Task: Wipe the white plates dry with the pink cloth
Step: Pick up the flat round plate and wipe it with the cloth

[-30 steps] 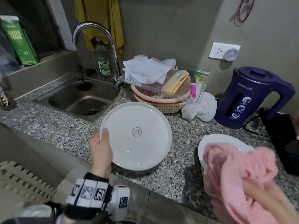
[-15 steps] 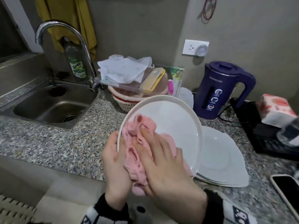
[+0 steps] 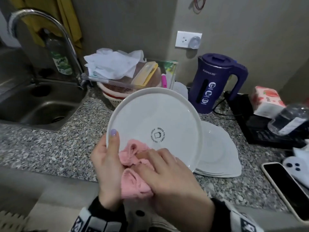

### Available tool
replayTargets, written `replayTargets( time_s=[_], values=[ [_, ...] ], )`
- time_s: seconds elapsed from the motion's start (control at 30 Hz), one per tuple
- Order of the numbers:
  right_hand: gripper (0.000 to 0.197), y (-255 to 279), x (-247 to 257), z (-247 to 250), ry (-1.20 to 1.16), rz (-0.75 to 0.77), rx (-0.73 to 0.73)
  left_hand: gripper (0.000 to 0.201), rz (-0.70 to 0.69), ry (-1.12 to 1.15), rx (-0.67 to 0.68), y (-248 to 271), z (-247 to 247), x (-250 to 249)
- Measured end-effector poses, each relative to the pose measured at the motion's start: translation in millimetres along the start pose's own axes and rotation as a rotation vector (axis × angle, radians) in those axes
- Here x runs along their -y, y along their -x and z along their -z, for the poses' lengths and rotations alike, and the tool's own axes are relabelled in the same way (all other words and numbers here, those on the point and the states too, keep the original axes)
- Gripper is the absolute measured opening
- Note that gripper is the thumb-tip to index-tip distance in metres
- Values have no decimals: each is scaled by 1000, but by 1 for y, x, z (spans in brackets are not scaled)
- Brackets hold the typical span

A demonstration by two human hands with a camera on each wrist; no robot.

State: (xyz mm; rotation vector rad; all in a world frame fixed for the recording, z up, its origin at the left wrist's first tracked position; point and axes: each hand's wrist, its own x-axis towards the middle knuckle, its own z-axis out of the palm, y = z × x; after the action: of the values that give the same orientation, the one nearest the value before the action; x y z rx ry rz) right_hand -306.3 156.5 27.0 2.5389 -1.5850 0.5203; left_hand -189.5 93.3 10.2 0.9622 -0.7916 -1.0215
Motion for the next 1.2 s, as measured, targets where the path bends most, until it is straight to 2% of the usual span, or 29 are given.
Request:
replayTargets(
  time_s=[0.07, 0.17, 0.23, 0.3, 0.33, 0.4, 0.47, 0.5, 0.57, 0.63, 0.7, 0.77, 0.83, 0.87, 0.93, 1.0, 1.03, 1.1, 1.13, 1.2],
  values=[
    [57, -3, -28, 13, 78, -12, 5, 22, -38, -26, 34, 2, 4, -6],
    [62, -23, -75, 40, 274, -177, -27, 19, -124, -50, 72, 4, 3, -14],
    [65, -26, -81, 47, 383, -299, 15, 20, -113, -39, 37, 3, -1, -12],
    [76, -14, -67, 46, 317, -363, 94, 23, -52, 11, -31, -1, -5, -10],
    [78, -6, -54, 43, 213, -356, 151, 25, -43, 11, -67, -3, -5, -8],
    [70, 7, -23, 31, -103, -290, 295, 25, -37, -29, -83, -5, -2, 0],
    [68, -3, -1, 24, -258, -165, 226, 18, 10, -36, -10, -2, -2, 6],
    [66, -16, -1, 25, -247, -137, 141, 17, 29, -16, 43, 2, -2, 7],
    [64, -40, -20, 32, -45, -113, -31, 21, 26, 0, 97, 8, -4, 4],
    [63, -53, -53, 44, 142, -138, -97, 22, 16, 16, 88, 11, -6, -1],
    [68, -46, -80, 48, 272, -215, -51, 22, -25, -1, 34, 10, -4, -4],
    [83, -27, -82, 35, 291, -286, 31, 22, -79, -44, -25, 4, -1, -3],
    [89, -7, -57, 13, 131, -260, 119, 21, -118, -84, -47, 0, 0, 0],
    [80, -1, -38, 3, 26, -201, 110, 19, -140, -103, -45, -1, 1, 2],
    [60, -3, -14, -9, -130, -95, 3, 19, -168, -123, -8, -4, 0, 2],
    [59, -14, -26, -11, -163, -72, -96, 23, -195, -99, 38, -7, 0, -1],
    [67, -20, -40, -10, -125, -121, -160, 21, -213, -78, 48, -8, 1, -4],
    [82, -27, -69, -5, -134, -342, -349, 16, -247, -31, 40, -6, -1, -8],
    [82, -30, -77, 2, -212, -440, -453, 16, -260, -21, 24, -4, -3, -10],
    [77, -32, -84, 3, -451, -501, -591, 15, -279, -14, -13, 3, -9, -11]
  ],
)
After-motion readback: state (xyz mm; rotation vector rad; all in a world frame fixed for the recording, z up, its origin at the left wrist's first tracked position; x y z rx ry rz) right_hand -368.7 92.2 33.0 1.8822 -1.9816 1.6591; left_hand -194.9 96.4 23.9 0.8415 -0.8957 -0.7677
